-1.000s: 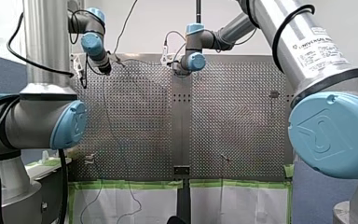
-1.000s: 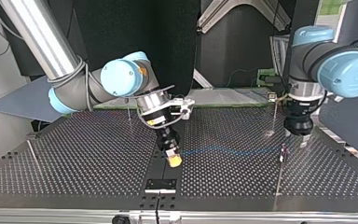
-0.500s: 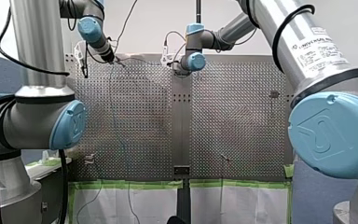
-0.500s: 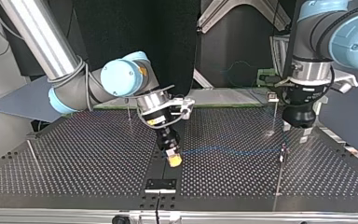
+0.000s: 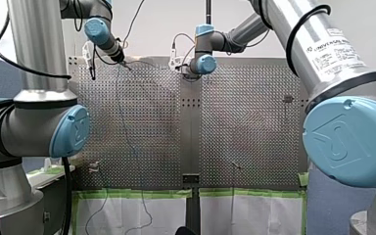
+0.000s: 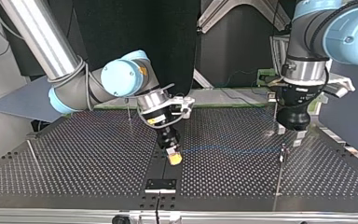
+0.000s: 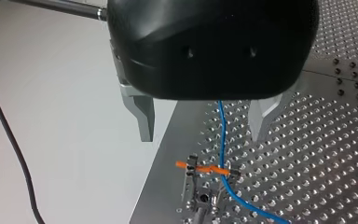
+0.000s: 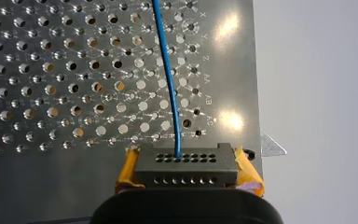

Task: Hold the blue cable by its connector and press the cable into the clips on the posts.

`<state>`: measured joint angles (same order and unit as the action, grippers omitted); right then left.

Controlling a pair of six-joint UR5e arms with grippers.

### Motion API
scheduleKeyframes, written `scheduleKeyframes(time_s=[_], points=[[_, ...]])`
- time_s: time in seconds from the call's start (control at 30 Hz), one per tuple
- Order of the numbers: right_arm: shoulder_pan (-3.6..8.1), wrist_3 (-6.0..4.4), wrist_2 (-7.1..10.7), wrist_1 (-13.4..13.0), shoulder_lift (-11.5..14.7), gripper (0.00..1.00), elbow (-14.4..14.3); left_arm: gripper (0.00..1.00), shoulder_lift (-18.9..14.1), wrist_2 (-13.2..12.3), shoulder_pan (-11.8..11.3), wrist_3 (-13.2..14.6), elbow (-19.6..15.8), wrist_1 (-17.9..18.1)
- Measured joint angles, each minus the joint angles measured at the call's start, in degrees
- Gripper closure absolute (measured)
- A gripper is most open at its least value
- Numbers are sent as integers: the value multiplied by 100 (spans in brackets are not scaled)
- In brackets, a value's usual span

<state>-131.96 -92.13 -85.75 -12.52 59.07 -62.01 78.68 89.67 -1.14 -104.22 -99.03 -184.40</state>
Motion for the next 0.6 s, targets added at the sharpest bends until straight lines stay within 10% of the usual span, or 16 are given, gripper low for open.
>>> scheduleKeyframes(time_s=[0.6], points=[[-1,0,-8,7,-2,100,0,0,127,310,150,328,-1,-9]])
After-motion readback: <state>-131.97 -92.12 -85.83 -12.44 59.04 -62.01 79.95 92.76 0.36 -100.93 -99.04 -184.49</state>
